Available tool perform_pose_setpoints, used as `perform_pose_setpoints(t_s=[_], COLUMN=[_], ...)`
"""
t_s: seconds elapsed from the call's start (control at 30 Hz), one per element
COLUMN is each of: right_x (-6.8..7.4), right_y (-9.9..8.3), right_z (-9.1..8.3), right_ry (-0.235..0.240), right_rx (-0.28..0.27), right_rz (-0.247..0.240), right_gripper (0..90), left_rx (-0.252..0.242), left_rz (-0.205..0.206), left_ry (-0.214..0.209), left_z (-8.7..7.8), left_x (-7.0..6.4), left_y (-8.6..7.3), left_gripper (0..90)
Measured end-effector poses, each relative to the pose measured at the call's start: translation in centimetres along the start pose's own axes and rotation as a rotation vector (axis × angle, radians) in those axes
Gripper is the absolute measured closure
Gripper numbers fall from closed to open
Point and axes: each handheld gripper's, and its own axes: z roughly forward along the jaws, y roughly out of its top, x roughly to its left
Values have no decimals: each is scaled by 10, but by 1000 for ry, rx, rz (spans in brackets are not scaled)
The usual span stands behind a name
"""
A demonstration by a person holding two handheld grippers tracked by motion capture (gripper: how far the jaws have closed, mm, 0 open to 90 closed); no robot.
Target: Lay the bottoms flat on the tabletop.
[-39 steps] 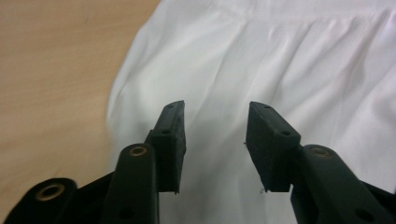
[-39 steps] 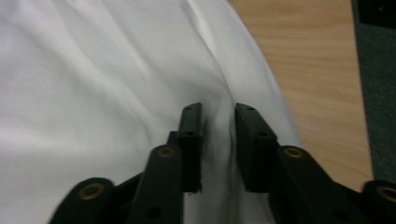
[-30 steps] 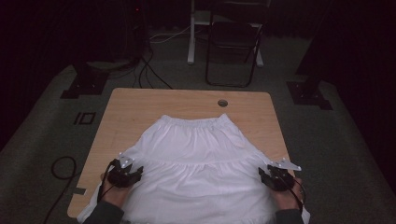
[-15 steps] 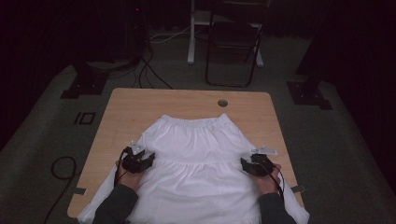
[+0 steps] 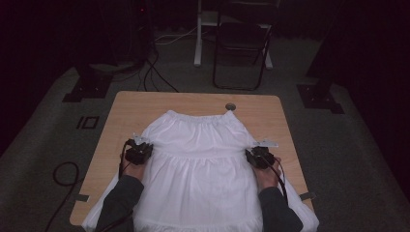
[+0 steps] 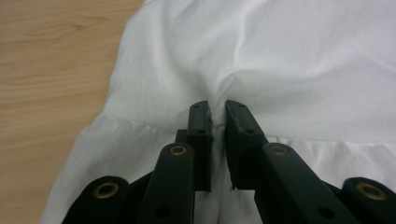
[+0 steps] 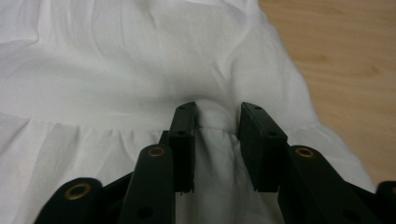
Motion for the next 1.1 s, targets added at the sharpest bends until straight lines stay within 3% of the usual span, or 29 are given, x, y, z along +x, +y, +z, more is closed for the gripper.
perform_pose_setpoints(t_s=[0.13,0.3,0.37,0.47,0.57,0.67,0.83,1.0,1.1], right_x=[8,32,40,45,40,30,5,-29,-47], right_y=[12,38,45,54,62,67,68,66,63], right_z=[13,42,50,59,67,71,72,65,59], right_ry=[12,58,80,92,85,52,-45,-195,-230], right_rx=[-2,0,-7,-6,4,10,18,56,74], right_rz=[-16,-54,-81,-106,-104,-91,-55,36,117], right_gripper=[708,730,725,742,768,787,797,803,782], left_rx=[2,2,4,7,18,32,59,66,41], left_rz=[-23,-91,-98,-108,-81,-55,-2,104,136], left_ry=[36,137,169,197,250,256,207,112,76], left_z=[3,2,1,4,10,18,34,45,43], left_x=[13,41,50,54,44,34,9,-26,-42], left_y=[3,1,0,3,9,17,36,51,51], left_gripper=[816,819,820,820,845,847,828,680,607])
